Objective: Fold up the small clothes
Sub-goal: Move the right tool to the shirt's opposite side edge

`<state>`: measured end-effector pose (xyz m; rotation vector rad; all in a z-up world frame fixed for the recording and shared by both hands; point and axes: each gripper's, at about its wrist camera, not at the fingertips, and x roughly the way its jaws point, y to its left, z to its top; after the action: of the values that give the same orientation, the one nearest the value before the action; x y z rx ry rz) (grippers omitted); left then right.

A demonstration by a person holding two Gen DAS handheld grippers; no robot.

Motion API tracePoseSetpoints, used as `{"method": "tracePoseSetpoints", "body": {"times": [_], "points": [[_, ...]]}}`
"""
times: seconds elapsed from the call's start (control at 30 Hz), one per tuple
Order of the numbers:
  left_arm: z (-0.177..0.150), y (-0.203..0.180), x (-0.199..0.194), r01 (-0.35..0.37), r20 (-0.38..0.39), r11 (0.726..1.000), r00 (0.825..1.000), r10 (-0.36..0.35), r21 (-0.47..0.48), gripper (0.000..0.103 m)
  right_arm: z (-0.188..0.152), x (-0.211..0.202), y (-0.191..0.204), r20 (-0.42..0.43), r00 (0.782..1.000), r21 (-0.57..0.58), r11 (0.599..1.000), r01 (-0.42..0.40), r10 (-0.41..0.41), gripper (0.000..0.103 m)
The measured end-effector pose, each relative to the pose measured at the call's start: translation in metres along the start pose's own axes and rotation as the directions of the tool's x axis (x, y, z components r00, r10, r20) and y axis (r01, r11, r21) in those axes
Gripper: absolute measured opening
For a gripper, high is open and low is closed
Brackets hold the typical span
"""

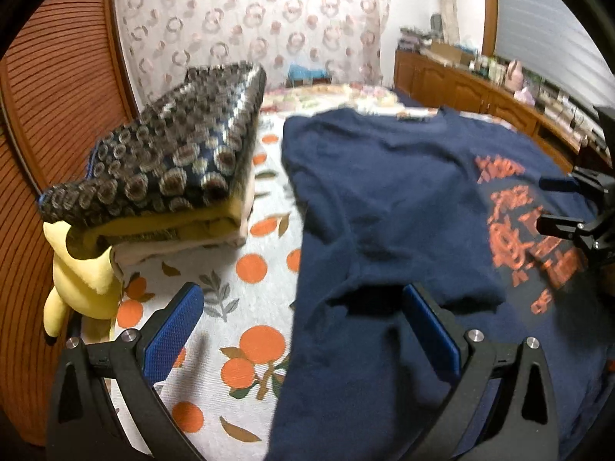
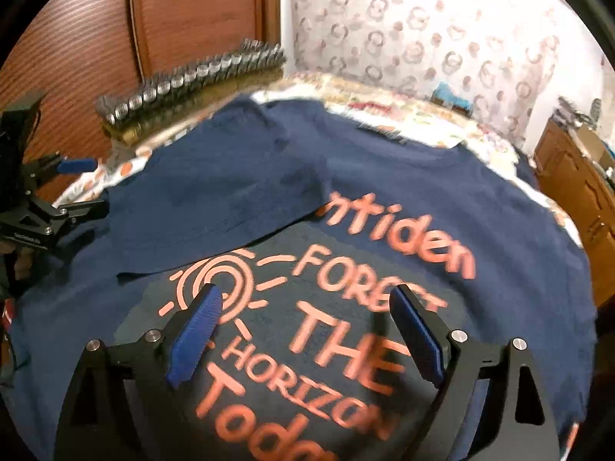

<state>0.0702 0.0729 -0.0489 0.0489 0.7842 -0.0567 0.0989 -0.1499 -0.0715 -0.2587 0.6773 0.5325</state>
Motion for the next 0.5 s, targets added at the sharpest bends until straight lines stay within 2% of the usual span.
{"method": "tracePoseSetpoints", "body": {"times": [0.13,0.27,0.5], "points": [[0.006,-0.01,-0.022,0.035,0.077,0.999,0.996,-0.035,-0.004,0.103,-0.016,-0.032,-0.029,0.038,0.998,0.051,0.997,0.055,-0.057,0.09],[0.009,-0.025,-0.04,0.089,0.144,0.996,0.986,-0.087,-0.006,0.103,-0.04,-0.062,-0.069,0.051,0.99,0.13,0.984,0.126,-0.133,0.089],[0.012,-0.051,-0.051,0.153,0.198,0.988,0.968,-0.151,0.007,0.103,-0.096,-0.106,-0.141,0.007,0.966,0.277,0.929,0.245,-0.257,0.085]]}}
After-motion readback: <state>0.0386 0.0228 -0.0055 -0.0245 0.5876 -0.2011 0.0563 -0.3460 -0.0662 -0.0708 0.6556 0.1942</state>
